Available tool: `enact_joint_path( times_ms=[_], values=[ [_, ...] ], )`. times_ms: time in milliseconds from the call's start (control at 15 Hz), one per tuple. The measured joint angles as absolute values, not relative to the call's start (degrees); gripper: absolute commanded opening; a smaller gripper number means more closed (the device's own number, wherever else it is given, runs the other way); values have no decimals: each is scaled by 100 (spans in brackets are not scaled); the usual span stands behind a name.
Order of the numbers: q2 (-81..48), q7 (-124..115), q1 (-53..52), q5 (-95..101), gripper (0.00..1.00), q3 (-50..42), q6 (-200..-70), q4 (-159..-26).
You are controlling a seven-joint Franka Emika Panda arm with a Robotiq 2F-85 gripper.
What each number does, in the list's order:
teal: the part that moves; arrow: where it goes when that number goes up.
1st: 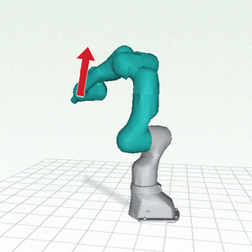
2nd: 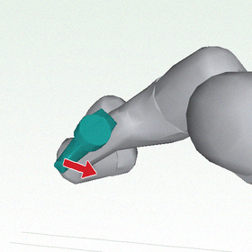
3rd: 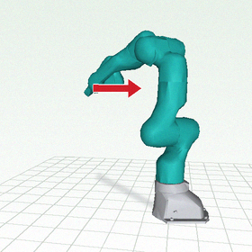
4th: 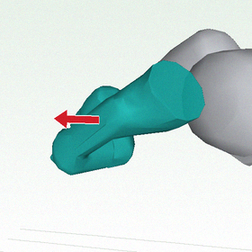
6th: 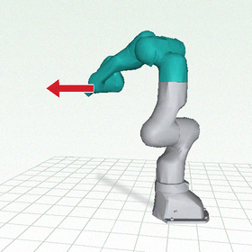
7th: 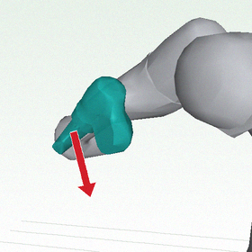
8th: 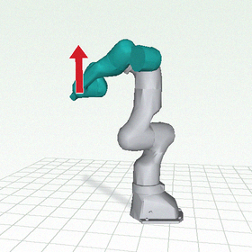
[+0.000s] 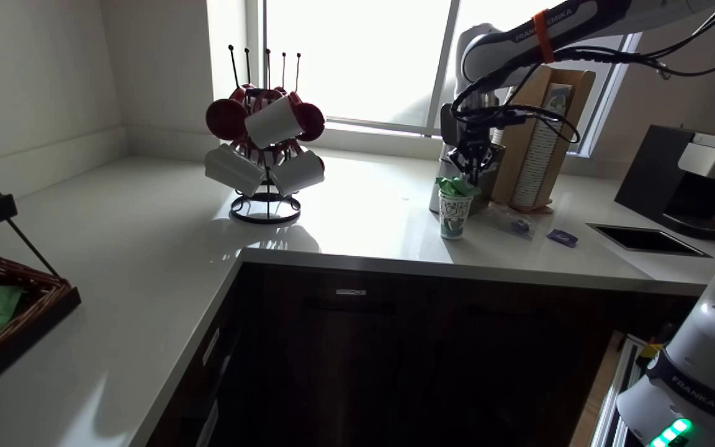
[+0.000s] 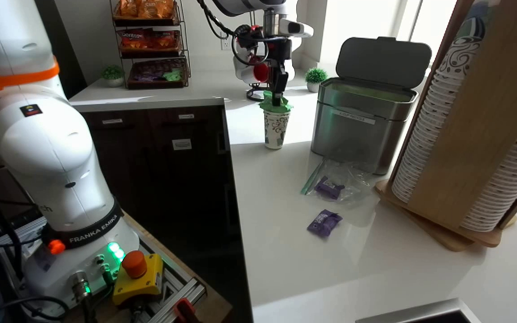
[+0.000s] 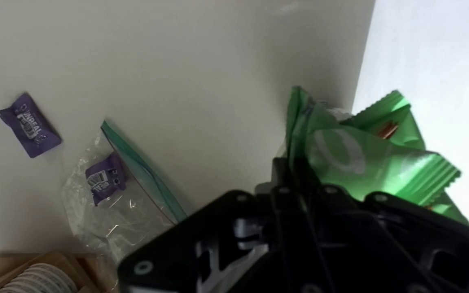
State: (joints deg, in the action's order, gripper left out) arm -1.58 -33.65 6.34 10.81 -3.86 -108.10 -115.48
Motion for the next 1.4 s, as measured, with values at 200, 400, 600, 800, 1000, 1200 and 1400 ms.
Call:
enact_joint_path(
  times_ms=[200, 400, 600, 800, 1000, 1200, 1400],
  values=[
    [-165, -3365, 631, 1102, 65, -386, -10810, -11548],
    [-164, -3369, 626, 1116, 87, -386, -10810, -11544],
    [-163, -3379, 621, 1136, 100, -386, -10810, -11544],
    [-173, -3401, 620, 1256, 100, -389, -10795, -11556],
    [-227, -3419, 617, 1493, 100, -390, -10626, -11570],
    [-263, -3482, 617, 1621, 100, -404, -10503, -11590],
    [-260, -3537, 617, 1683, 100, -432, -10501, -11597]
  ],
)
